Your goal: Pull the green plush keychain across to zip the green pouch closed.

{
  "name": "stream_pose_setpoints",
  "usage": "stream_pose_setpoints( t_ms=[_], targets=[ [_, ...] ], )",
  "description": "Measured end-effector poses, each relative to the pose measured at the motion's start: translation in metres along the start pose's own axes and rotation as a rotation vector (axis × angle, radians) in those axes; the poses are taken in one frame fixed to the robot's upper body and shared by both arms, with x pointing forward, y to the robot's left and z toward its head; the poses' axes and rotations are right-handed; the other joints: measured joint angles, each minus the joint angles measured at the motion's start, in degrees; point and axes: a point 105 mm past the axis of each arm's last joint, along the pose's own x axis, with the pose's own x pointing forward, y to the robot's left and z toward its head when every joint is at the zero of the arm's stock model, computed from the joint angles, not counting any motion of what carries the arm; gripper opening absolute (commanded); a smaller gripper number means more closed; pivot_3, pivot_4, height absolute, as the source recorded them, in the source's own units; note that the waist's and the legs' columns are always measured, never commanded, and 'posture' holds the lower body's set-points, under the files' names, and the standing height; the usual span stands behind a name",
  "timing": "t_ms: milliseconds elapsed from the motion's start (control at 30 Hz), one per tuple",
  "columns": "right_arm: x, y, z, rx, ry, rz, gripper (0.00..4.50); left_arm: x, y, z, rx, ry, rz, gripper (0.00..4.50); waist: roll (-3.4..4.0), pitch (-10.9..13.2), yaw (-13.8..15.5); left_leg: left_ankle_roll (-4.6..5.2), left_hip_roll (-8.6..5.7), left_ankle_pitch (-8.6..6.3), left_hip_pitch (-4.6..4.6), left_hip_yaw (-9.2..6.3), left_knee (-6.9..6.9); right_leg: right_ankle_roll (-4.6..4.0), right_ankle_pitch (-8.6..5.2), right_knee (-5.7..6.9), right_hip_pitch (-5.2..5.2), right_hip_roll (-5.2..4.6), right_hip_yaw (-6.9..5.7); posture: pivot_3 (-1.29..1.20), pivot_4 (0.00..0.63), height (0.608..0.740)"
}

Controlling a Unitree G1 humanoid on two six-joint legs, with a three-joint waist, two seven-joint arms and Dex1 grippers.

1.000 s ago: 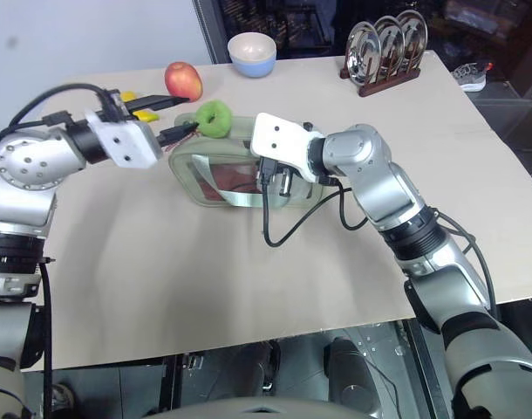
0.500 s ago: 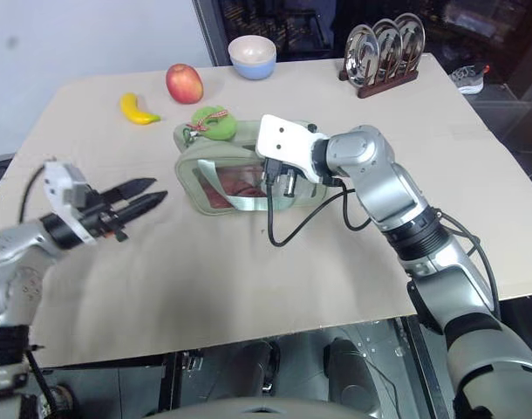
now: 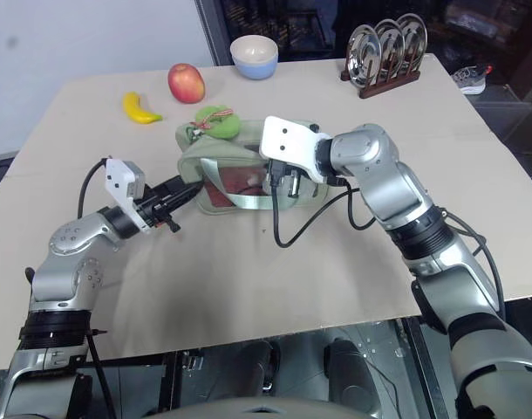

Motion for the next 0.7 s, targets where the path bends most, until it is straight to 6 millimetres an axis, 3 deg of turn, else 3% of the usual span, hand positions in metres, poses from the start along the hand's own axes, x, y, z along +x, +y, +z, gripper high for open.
stream_pose_setpoints(
  t_ms=[100,300,400,467,600,700],
  targets=[
    [-0.001,0.000,0.000,0.004,-0.002,-0.001,1.99,0.000,0.000,0.000,0.000,0.001,-0.003,0.00,0.00,0.00,0.01,0.00,0.00,0.00,-0.01,0.00,0.00,0.00,0.00,0.00,0.00,-0.01,0.00,0.00,0.150,0.740],
    [-0.017,-0.017,0.024,-0.057,-0.072,-0.105,1.99,-0.001,-0.001,-0.002,0.003,0.007,0.002,0.00,0.00,0.00,0.05,0.00,0.00,0.00,-0.03,-0.01,0.00,0.00,0.00,-0.02,-0.02,-0.01,0.00,0.00,0.150,0.740],
    [-0.022,-0.033,0.049,-0.161,-0.114,-0.188,1.99,-0.001,-0.001,-0.002,0.018,0.012,0.006,0.00,0.01,0.00,-0.06,0.00,0.00,0.00,-0.01,0.00,-0.01,0.00,0.00,0.01,-0.03,0.00,0.01,0.00,0.150,0.740],
    [-0.023,-0.036,0.059,-0.194,-0.134,-0.203,2.26,-0.002,-0.001,-0.001,0.028,0.013,0.005,0.00,0.00,0.00,-0.04,0.00,0.01,0.00,-0.01,-0.02,-0.01,0.00,0.00,0.00,-0.03,0.01,0.00,0.00,0.150,0.740],
    [-0.002,-0.040,0.078,-0.235,-0.173,-0.202,3.92,-0.003,-0.003,-0.001,0.067,0.022,0.010,0.00,0.00,0.00,-0.08,0.00,0.01,0.00,0.00,0.01,-0.01,0.00,0.00,0.01,-0.03,0.01,0.02,0.00,0.150,0.740],
    [0.012,-0.036,0.079,-0.254,-0.170,-0.183,3.92,-0.002,-0.004,-0.001,0.075,0.024,0.011,0.00,0.00,0.00,-0.01,-0.01,-0.01,0.00,-0.03,0.00,-0.01,0.00,0.00,-0.01,-0.04,0.00,0.00,0.00,0.150,0.740]
  ],
)
